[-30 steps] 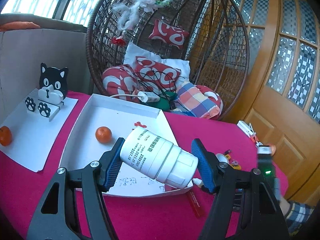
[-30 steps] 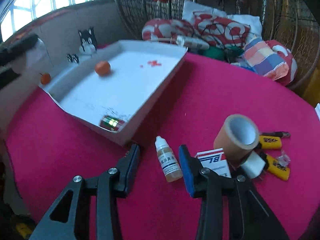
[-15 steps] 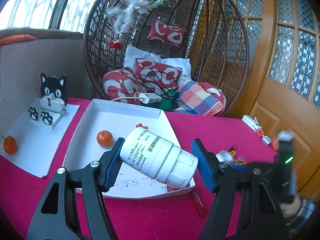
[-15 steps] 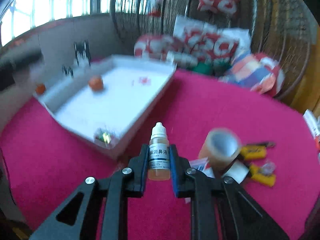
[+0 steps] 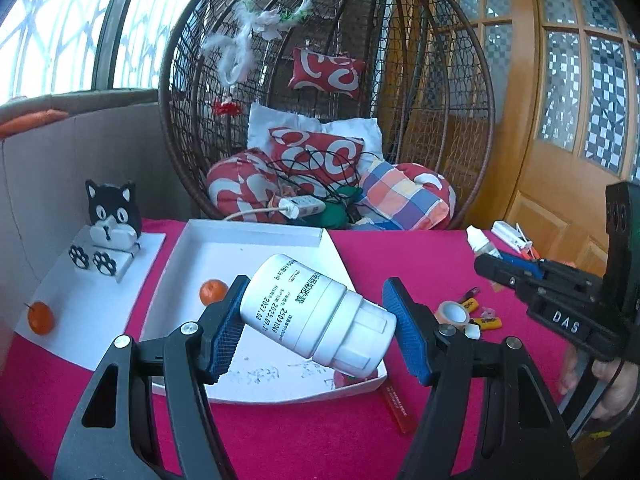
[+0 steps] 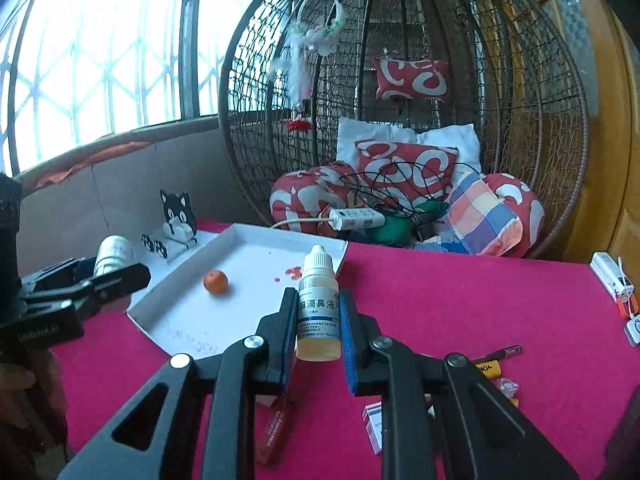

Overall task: Organize rigid objects
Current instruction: 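Grasp the small eye-drop bottle with the right gripper, then lower the pill bottle into the tray with the left gripper while the right places the eye-drop bottle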

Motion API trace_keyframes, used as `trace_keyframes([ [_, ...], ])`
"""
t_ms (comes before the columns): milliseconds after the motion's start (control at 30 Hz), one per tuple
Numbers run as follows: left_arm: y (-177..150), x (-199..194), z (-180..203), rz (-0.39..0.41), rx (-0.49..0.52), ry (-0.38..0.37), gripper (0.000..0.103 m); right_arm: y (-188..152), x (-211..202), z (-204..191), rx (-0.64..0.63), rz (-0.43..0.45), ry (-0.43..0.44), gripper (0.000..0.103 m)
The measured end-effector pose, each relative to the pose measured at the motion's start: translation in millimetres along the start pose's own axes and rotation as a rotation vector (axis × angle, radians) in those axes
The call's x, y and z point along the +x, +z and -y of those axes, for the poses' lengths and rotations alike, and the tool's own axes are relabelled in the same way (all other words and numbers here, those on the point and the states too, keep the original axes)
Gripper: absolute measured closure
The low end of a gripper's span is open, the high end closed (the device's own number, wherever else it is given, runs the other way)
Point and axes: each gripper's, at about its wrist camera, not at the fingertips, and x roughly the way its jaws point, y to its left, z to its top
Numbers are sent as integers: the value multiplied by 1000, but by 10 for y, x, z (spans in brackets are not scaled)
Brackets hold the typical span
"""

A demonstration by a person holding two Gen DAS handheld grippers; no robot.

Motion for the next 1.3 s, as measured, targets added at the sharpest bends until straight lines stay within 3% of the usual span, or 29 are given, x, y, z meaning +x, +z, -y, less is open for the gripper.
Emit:
trace_keyframes([
  [333, 150, -53, -118, 18, 4, 48, 35, 195, -68, -152, 12, 55, 30, 85],
  [767, 183, 62, -207, 4, 3, 70, 35, 293, 150, -410, -12, 29, 78, 85],
  [1100, 383, 441, -553, -26, -66, 77, 35, 420, 628, -465, 1, -35, 84, 85],
  [1300, 503, 950, -740, -92, -120, 55, 35, 400, 1084, -568, -2, -126, 86, 85],
])
